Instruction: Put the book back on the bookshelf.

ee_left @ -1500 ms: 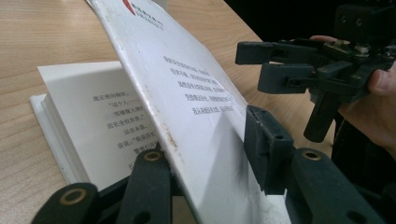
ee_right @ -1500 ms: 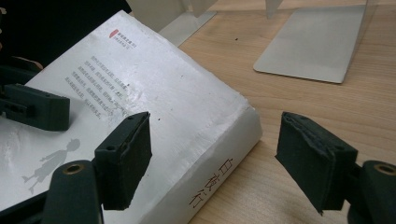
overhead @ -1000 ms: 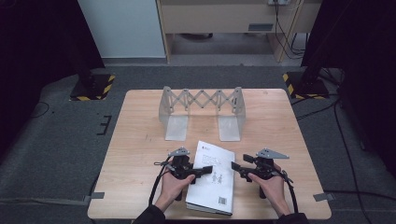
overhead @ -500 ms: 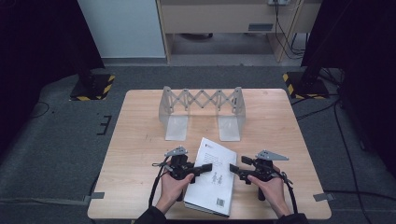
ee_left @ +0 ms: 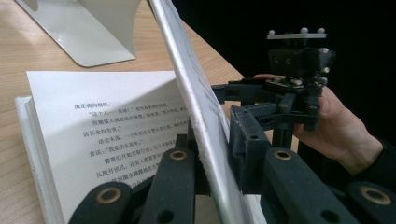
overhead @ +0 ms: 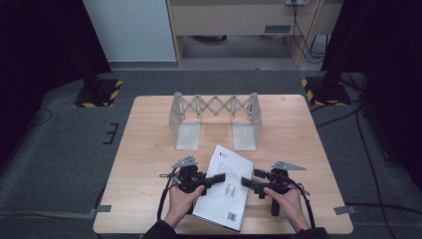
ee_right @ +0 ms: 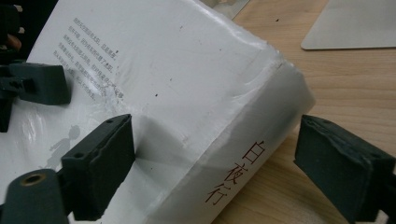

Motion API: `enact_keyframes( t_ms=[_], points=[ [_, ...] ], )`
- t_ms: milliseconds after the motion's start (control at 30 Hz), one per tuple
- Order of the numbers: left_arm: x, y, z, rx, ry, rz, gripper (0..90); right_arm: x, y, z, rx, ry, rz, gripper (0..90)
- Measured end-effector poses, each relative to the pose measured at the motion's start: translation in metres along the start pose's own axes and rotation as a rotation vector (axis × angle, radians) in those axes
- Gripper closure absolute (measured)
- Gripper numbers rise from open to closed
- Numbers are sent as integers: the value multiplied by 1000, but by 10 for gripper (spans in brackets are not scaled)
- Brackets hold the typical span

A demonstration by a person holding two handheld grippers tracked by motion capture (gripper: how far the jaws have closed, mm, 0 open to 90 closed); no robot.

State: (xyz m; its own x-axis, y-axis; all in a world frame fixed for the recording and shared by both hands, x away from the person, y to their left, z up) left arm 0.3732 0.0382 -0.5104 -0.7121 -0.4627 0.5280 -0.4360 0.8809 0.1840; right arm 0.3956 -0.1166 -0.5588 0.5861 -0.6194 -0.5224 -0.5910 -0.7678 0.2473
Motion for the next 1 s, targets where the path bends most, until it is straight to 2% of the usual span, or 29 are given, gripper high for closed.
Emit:
enact_keyframes(
  t_ms=[233, 367, 467, 633, 667, 733, 833, 1000],
  points=[
    [1, 1, 0, -1, -8, 9, 781, -1, -6, 3, -16, -50, -45, 27],
    [1, 0, 0, -4, -8, 14, 780, -1, -9, 7, -40, -114, -70, 7],
    [-1, 0, 1, -10, -5, 9, 776, -6, -12, 11, -60, -137, -103, 8],
    [-6, -1, 4, -28, -20, -12, 745, -6, -14, 13, -76, -125, -83, 10],
    [-7, -1, 5, -32, -22, -20, 731, -6, -14, 14, -84, -131, -78, 11],
    [-11, -4, 8, -50, -53, -43, 691, -4, -16, 15, -95, -143, -66, 12],
    [-14, -5, 12, -80, -72, -64, 640, 0, -18, 21, -140, -182, -57, 14],
    [-15, -5, 14, -93, -92, -72, 621, 0, -19, 21, -145, -176, -54, 15]
  ],
)
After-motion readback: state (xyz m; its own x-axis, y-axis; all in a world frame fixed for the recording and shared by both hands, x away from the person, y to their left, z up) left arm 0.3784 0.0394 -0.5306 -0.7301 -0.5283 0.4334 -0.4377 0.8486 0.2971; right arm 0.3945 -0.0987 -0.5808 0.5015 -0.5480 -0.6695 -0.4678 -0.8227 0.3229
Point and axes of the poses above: each handheld gripper's, and its own axes: y roughly backward along the jaws, z roughly out of its underside, x roughly to its right, the point moved 9 cm from there along -y, roughly forward along the jaws, and after that the axes turned 10 degrees about x, right-handed, at the moved point
